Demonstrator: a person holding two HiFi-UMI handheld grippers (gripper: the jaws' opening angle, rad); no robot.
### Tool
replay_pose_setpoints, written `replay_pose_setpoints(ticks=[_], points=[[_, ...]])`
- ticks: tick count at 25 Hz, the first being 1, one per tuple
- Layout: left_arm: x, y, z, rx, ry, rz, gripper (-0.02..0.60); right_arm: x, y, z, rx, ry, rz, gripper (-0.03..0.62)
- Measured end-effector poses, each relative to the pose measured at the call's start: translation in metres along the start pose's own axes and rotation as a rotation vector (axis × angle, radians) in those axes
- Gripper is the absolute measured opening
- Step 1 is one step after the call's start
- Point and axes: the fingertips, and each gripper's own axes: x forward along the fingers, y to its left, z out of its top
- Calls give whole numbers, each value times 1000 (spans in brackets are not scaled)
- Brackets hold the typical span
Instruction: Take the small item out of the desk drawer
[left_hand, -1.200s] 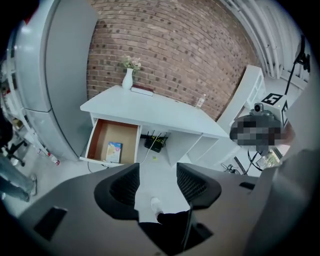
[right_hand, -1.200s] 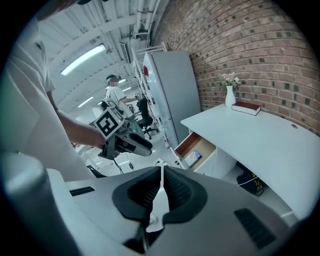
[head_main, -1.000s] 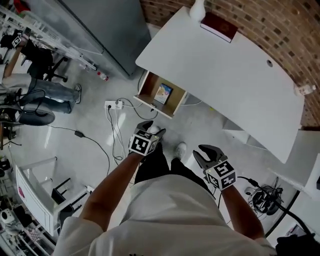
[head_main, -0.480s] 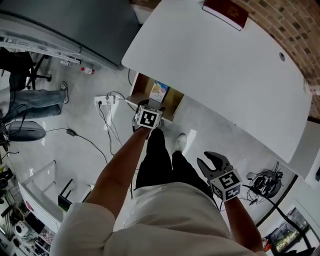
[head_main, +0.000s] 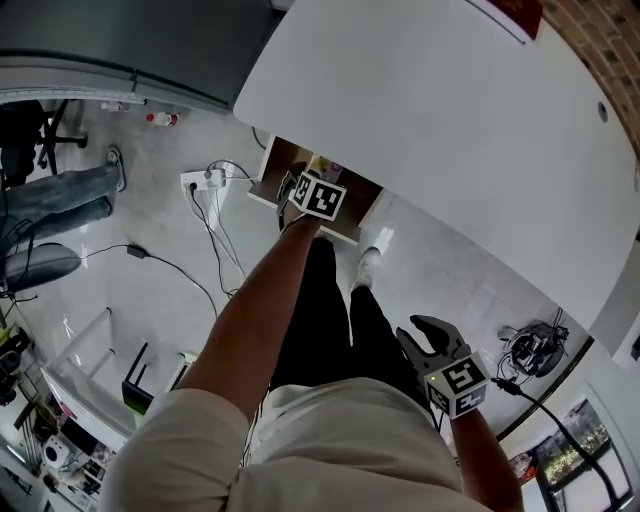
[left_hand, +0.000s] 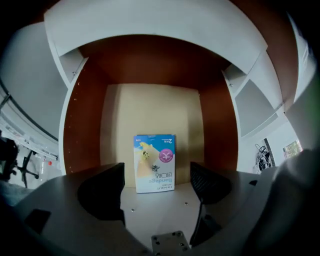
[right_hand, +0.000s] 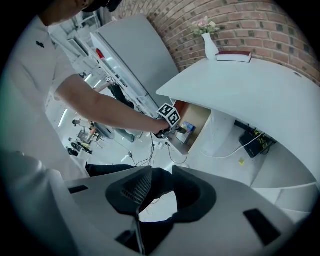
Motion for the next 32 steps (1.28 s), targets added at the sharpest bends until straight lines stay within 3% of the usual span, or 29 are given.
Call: replay_pose_setpoints(ticks=[16, 22, 32], points=[[59, 23, 7, 11, 42, 31, 394, 31, -9, -12, 47, 70, -1, 127], [70, 17, 5, 6, 59, -12, 394, 32, -10, -21, 37, 125, -7, 126], [74, 21, 5, -13, 56, 3, 394, 37, -15, -18, 38, 94, -28, 110]])
